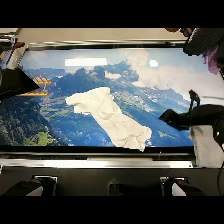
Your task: Fold the clothes and pants, and hang the long-sleeved shirts on hangers.
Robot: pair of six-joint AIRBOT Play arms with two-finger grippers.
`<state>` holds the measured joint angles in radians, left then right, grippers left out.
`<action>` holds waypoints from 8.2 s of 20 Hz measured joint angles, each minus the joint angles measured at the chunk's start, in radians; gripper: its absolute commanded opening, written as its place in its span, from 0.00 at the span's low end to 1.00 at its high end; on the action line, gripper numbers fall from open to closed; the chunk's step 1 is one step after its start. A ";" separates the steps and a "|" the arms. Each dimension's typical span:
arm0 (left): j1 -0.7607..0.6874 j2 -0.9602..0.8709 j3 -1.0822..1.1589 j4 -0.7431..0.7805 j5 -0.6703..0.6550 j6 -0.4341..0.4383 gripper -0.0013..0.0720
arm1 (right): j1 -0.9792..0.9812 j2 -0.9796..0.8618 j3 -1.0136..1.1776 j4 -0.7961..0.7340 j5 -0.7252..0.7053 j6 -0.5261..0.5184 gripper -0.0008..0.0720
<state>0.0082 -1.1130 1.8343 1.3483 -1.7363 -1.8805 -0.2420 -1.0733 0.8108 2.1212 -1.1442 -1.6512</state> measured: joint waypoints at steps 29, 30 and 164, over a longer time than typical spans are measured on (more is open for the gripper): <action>0.268 -0.052 -0.623 -0.088 0.502 0.066 0.93 | 0.201 0.021 -0.307 0.254 0.097 -0.048 0.06; 0.287 -0.079 -0.674 -0.143 0.573 0.098 0.93 | 0.201 0.031 -0.307 0.254 0.071 -0.041 0.06; 0.325 0.080 -1.472 -0.454 0.606 0.410 0.32 | -0.114 0.174 -0.238 0.275 0.099 -0.116 0.06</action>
<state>0.3332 -1.0328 0.3626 0.8948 -1.1305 -1.4708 -0.3557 -0.8993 0.5732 2.3966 -1.0454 -1.7676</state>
